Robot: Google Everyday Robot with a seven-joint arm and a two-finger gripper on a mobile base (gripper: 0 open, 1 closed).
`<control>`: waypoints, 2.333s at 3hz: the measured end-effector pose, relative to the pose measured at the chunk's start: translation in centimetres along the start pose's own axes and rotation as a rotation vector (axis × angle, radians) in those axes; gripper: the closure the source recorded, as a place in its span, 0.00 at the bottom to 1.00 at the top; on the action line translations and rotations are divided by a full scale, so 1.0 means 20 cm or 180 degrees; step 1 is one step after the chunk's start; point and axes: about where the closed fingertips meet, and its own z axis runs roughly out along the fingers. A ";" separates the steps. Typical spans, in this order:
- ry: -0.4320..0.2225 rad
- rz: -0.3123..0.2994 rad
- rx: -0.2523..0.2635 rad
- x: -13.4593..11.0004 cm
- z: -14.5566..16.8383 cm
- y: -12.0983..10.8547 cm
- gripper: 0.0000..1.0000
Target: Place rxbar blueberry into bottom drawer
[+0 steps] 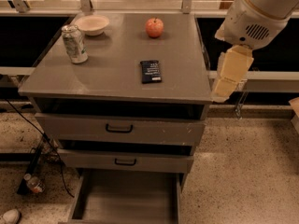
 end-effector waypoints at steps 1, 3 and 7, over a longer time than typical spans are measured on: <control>0.0101 -0.0016 -0.0061 -0.07 0.09 -0.05 0.00; 0.0502 0.0275 -0.0173 -0.10 0.23 -0.14 0.00; 0.0776 0.0479 0.0099 -0.19 0.32 -0.26 0.00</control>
Offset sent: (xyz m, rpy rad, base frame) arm 0.0409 0.0257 -0.0441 -0.1960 0.1771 -0.0999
